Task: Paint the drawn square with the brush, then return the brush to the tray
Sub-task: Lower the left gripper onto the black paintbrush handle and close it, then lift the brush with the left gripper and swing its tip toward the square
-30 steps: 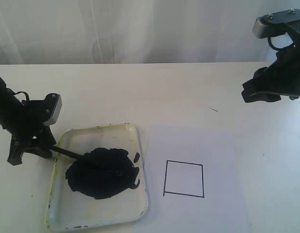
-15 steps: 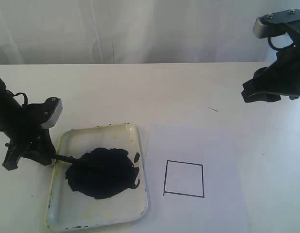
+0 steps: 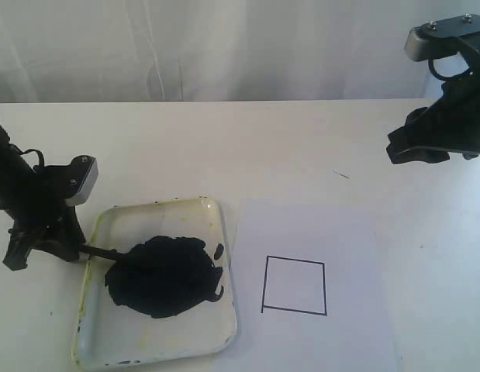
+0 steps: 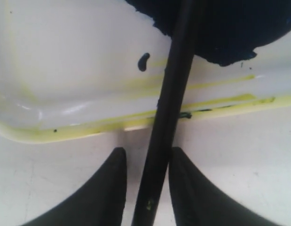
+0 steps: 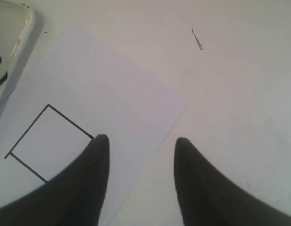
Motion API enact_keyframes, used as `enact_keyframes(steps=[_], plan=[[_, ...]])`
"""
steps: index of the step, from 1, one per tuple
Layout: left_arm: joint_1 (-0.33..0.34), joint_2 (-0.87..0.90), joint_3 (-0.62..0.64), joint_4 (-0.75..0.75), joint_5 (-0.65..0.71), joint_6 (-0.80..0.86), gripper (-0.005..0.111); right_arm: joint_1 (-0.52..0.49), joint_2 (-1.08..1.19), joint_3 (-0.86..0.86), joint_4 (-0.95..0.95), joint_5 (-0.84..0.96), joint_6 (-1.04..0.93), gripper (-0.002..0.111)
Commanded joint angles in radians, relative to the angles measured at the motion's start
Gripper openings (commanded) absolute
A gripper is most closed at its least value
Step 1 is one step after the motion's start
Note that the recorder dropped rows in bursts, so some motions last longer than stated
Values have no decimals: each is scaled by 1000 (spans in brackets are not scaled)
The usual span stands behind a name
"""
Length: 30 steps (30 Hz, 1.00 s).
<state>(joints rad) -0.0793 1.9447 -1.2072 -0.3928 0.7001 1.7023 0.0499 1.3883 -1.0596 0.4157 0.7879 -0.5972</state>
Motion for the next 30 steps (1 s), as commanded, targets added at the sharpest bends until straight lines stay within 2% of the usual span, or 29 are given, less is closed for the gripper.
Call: enact_keyframes(steps=[1, 16, 28, 30], plan=[[-3, 0, -2, -25, 13, -14, 36, 1, 1, 5, 4, -7, -12, 42], [-3, 0, -2, -29, 33, -14, 34, 1, 1, 5, 4, -7, -12, 42], [-3, 0, -2, -17, 58, 1, 0, 1, 1, 5, 4, -7, -12, 42], [-3, 0, -2, -17, 56, 1, 0, 1, 1, 5, 4, -7, -12, 42]])
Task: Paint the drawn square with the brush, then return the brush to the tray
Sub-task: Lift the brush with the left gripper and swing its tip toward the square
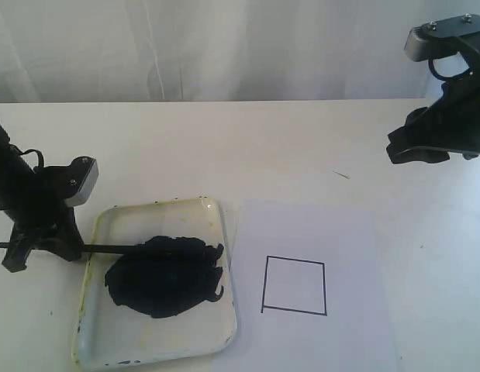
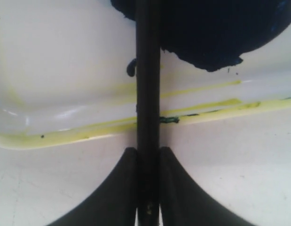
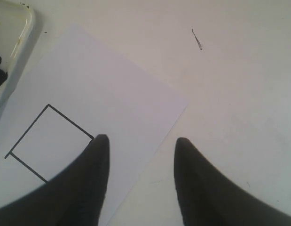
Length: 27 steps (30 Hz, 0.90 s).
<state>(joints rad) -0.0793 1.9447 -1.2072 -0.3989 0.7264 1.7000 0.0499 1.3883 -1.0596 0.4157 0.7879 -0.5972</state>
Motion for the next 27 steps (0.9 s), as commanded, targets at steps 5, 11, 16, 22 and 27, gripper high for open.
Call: enact_keyframes(steps=[5, 11, 16, 22, 27], plan=[[-3, -2, -2, -11, 26, 3, 0, 1, 1, 5, 4, -4, -12, 42], [-3, -27, -3, -3, 32, 3, 0, 1, 1, 5, 4, 13, -12, 42], [-3, -83, -3, -3, 34, 1, 0, 1, 1, 5, 6, 21, -123, 42], [-3, -140, -3, -3, 77, -3, 0, 1, 3, 5, 68, 21, -289, 42], [-3, -195, -3, 39, 92, -55, 0, 1, 44, 5, 143, 45, -378, 42]])
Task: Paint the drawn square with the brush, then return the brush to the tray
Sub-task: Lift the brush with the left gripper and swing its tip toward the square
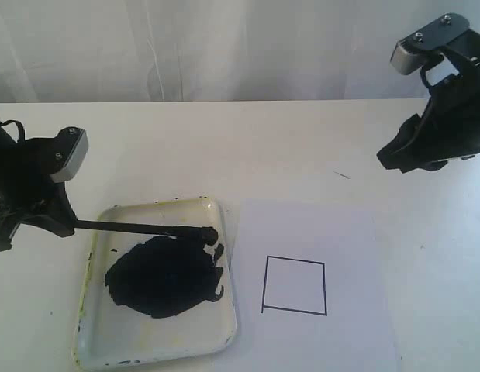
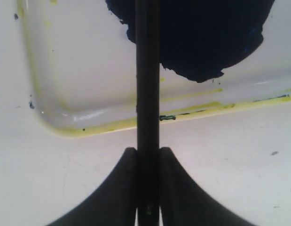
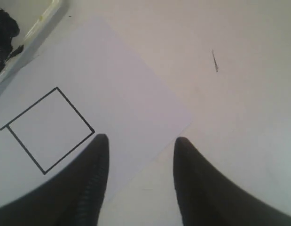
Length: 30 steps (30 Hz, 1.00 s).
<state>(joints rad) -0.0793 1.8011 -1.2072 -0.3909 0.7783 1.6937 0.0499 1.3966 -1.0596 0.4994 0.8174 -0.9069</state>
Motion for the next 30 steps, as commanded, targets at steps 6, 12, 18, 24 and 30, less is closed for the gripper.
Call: enact_keyframes(steps=[6, 12, 18, 24, 30], plan=[[-22, -116, -3, 89, 43, -90, 0, 1, 125, 5, 151, -3, -220, 42], [-127, -126, -48, 217, 67, -199, 0, 1, 224, 5, 247, 13, -465, 42], [-191, -126, -127, 221, 112, -231, 0, 1, 332, 5, 265, 3, -607, 42], [-246, -126, -179, 252, 136, -243, 0, 1, 443, 5, 265, -27, -669, 42], [-315, -114, -179, 346, 98, -290, 0, -1, 516, 5, 271, -114, -669, 35]])
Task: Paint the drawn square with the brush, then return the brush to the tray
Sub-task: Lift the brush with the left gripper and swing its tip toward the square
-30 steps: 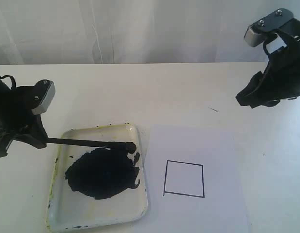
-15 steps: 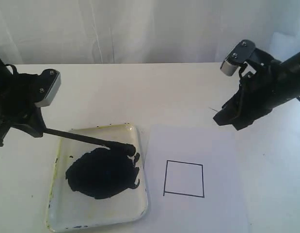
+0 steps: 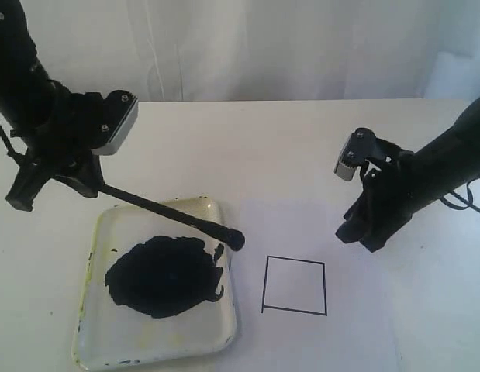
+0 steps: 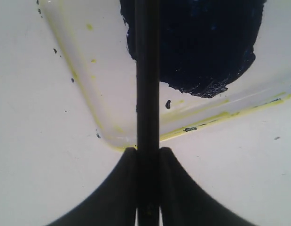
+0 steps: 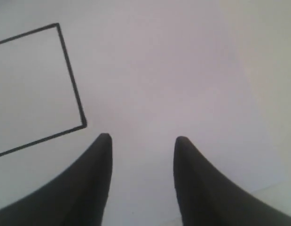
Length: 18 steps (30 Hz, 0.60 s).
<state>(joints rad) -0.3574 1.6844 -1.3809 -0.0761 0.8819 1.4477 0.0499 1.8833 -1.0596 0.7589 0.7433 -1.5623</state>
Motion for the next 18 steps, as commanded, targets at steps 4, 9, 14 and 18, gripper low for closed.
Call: enact_keyframes(steps=[4, 9, 14, 18], plan=[[-55, 5, -5, 31, -45, -88, 0, -1, 35, 5, 12, -84, -14, 35], [-75, 5, -5, 13, -43, -88, 0, -1, 35, 5, 7, -120, -19, 41], [-75, 5, -5, -21, -22, -92, 0, -1, 40, 5, 7, -140, -51, 55], [-75, 5, -5, -31, -22, -88, 0, -1, 46, 5, 9, -144, -51, 64]])
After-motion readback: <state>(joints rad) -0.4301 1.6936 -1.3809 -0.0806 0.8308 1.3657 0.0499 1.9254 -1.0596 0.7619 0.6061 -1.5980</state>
